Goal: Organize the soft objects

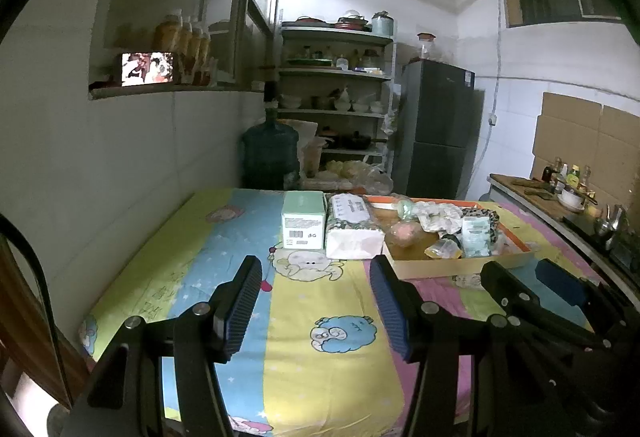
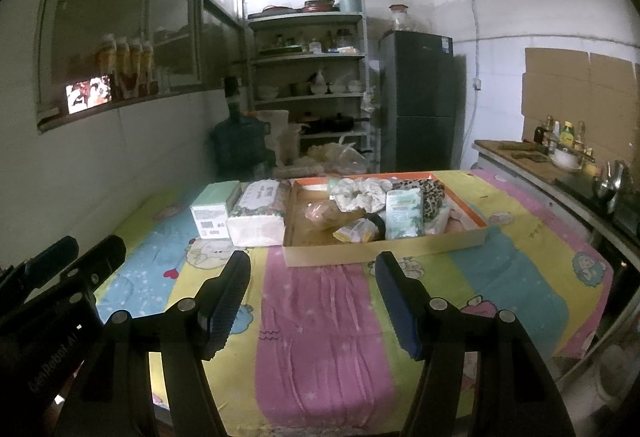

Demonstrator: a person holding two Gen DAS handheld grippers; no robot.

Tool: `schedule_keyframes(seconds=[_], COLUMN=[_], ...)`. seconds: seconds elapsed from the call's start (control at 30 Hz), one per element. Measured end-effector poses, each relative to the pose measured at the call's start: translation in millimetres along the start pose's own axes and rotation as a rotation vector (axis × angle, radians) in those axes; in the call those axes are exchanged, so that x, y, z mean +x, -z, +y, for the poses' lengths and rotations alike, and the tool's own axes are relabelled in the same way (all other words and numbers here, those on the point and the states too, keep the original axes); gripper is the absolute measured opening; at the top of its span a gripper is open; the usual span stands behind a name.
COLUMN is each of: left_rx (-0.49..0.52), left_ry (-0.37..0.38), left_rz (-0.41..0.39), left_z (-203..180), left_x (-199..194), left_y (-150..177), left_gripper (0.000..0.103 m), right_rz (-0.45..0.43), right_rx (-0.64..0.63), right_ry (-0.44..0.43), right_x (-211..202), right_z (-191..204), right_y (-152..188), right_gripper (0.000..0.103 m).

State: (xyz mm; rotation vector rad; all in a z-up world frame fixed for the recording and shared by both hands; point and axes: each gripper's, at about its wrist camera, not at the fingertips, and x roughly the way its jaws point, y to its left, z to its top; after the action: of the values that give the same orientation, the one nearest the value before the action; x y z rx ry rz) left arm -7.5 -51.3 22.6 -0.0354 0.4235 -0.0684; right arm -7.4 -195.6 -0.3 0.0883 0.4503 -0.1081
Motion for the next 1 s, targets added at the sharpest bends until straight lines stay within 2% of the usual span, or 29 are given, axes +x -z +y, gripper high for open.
schedule_keyframes(seconds=[1.0], left_rx=[0.000], left_ry=[0.004], left_rz=[0.012], left_z=[0.1], left_x=[1.6], left_y=[7.4], left_gripper=[0.056], right_rz=[0.007], right_rx=[-0.005], right_ry=[0.002], right_x=[0.2], right_z=[-0.8], right_y=[6.6], right_gripper=[0.067])
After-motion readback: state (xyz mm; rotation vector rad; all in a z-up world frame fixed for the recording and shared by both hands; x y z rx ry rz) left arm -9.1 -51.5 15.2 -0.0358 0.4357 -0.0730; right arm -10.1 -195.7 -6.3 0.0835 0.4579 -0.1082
